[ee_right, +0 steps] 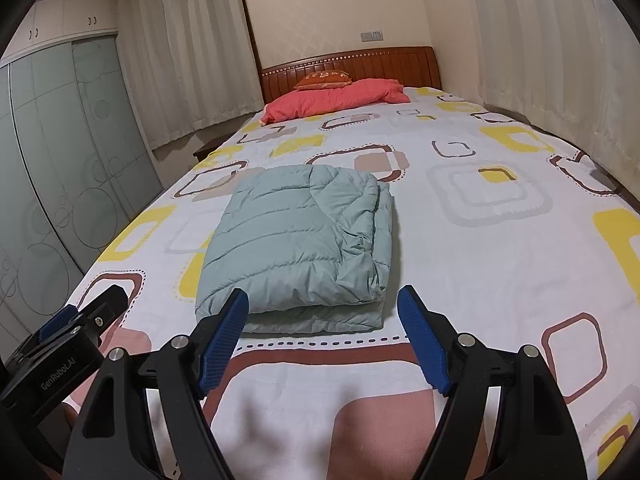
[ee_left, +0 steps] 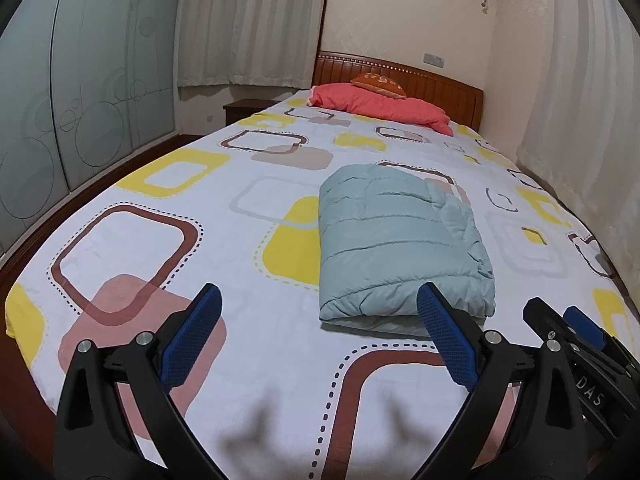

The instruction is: Fold large clothes

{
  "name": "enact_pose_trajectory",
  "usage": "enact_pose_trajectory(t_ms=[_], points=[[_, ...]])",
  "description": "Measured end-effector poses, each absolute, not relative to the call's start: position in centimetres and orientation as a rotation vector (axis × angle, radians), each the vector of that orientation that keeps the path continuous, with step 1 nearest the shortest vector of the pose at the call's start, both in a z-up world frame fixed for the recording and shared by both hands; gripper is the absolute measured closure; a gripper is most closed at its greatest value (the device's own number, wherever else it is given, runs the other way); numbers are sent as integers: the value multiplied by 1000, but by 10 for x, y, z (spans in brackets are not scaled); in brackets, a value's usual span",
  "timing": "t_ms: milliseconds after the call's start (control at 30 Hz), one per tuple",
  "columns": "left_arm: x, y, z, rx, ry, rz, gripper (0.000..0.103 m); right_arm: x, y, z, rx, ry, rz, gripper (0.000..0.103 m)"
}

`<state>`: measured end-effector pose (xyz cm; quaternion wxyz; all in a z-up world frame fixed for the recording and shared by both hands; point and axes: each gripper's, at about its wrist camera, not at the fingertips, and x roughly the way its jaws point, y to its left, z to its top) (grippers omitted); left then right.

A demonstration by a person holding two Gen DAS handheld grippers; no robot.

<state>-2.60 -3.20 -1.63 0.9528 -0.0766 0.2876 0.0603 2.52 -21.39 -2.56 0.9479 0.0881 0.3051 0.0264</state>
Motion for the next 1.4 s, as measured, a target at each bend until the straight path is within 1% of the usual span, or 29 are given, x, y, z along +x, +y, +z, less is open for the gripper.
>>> enact_pose_trajectory(t_ms=[600,667,833,1400], points=[[-35,-31,-13,-167,578,121,3,16,-209,-22,169,608,58,27],[-35,-31,-12,-169,576,120,3,16,-209,-22,167,605,53,21],[-35,-31,-11,-172,577,118,3,14,-208,-20,157,589,38,18],[-35,-36,-1,-129,536,127,2,14,-207,-20,151,596,43,17]])
